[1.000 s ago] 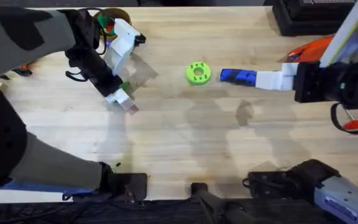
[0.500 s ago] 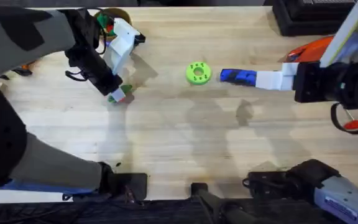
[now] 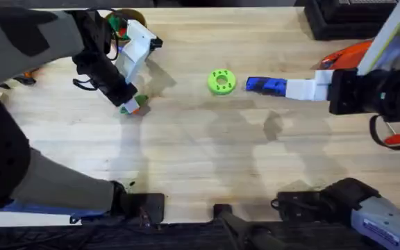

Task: Pick up the gripper from the table and insert it into the empty holder that is missing its gripper. Then pick up a screw, insert it into the mounting hole, and use the screwdriver to tighten it. Finally, clean up the table by picking up the vegetable and placing it into the bucket.

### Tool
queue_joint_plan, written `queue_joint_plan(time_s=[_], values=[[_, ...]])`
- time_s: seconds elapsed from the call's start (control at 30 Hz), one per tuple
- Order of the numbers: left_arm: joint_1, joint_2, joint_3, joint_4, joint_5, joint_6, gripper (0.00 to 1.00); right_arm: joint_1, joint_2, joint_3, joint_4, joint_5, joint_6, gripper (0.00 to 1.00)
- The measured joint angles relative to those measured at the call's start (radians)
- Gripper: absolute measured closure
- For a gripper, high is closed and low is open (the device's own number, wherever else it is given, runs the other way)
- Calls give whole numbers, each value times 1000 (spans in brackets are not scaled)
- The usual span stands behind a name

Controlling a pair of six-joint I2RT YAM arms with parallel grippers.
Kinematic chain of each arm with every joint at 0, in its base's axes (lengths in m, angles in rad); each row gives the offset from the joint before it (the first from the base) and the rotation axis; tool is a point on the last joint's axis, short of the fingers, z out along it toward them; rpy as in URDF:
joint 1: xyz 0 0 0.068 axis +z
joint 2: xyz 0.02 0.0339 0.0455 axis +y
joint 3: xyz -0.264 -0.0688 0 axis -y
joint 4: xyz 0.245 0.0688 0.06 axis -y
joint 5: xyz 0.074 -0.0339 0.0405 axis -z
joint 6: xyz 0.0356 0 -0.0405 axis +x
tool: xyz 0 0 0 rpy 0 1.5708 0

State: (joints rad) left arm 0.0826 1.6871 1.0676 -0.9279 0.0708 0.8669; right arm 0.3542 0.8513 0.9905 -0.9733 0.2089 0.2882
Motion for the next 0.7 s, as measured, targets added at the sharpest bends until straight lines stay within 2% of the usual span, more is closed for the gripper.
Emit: queue_joint_plan(time_s=[0.17,0.37,0.57,0.7], values=[[0,1,42,-77,4,0,971,0,0,0,0,0,0,10],[0,-34,193,-145,10,-4,971,0,0,0,0,0,0,10],[0,-124,328,-144,13,-109,971,0,0,0,0,0,0,10],[3,-166,366,-65,14,-180,971,0,0,0,2,0,0,11]])
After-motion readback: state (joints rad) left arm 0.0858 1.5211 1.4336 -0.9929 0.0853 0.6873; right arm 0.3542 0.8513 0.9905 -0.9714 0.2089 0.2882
